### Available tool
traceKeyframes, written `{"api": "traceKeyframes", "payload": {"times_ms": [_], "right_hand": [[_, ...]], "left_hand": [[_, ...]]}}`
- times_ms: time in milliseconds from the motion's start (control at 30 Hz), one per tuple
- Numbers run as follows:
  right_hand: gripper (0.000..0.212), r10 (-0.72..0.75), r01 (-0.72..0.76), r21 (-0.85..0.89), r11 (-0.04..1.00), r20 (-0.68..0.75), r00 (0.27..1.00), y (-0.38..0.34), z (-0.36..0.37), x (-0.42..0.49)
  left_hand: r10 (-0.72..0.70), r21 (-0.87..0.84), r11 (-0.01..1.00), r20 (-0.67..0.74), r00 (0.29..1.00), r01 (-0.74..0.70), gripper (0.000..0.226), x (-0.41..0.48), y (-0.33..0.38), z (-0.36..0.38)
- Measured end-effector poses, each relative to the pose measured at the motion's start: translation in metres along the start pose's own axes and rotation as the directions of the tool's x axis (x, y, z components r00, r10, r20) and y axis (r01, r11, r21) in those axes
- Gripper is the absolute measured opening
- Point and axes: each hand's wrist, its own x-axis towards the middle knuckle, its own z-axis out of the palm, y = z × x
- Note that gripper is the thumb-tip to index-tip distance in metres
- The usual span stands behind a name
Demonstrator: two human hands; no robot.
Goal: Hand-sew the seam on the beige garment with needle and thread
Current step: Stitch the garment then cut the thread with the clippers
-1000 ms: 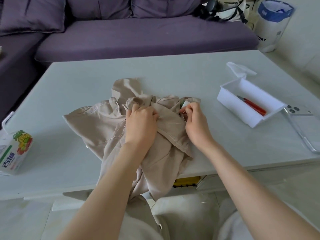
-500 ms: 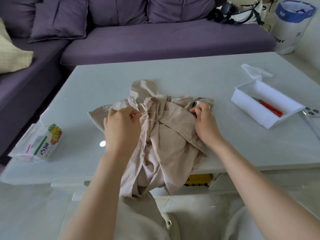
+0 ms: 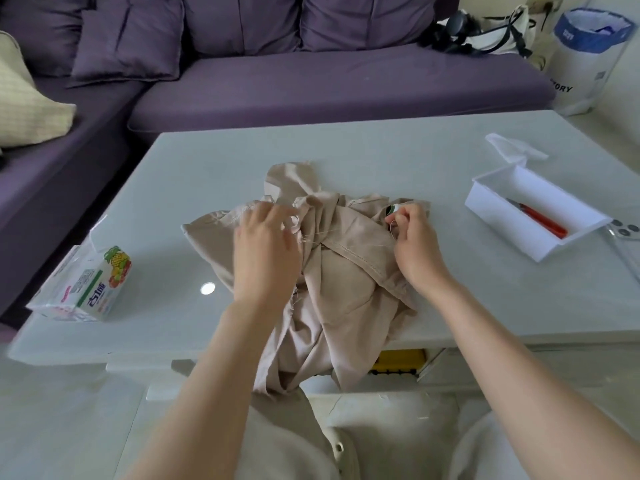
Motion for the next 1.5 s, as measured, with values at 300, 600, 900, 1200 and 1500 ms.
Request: {"api": "traceKeyframes", "payload": {"times_ms": [300, 600, 900, 1200, 1500], "right_hand": [[0.018, 0.053, -0.055, 0.16, 0.986, 0.013, 0.999, -0.008, -0.014, -0.003], [0.02, 0.024, -0.041, 0.223, 0.974, 0.078, 0.997, -0.032, -0.028, -0.023], [0.031, 0.107, -0.168, 0.595, 0.786, 0.138, 0.985, -0.064, -0.046, -0.04], [0.038, 0.067, -0.273, 0.741, 0.613, 0.296, 0.953, -0.122, -0.04, -0.074], [0.031, 0.1, -0.239, 0.407, 0.882, 0.333, 0.937, -0.145, 0.007, -0.102]], "left_hand": [[0.231, -0.169, 0.971, 0.456, 0.86, -0.171, 0.047, -0.003, 0.035, 0.058], [0.261, -0.645, 0.726, 0.578, 0.773, 0.237, 0.062, -0.01, 0.058, 0.042], [0.14, -0.651, 0.722, 0.469, 0.872, 0.235, 0.018, -0.019, 0.052, -0.003], [0.022, -0.484, 0.859, 0.363, 0.932, 0.168, 0.017, -0.029, -0.005, -0.057], [-0.057, -0.408, 0.905, 0.166, 0.985, 0.121, 0.016, -0.047, -0.064, -0.114]]}}
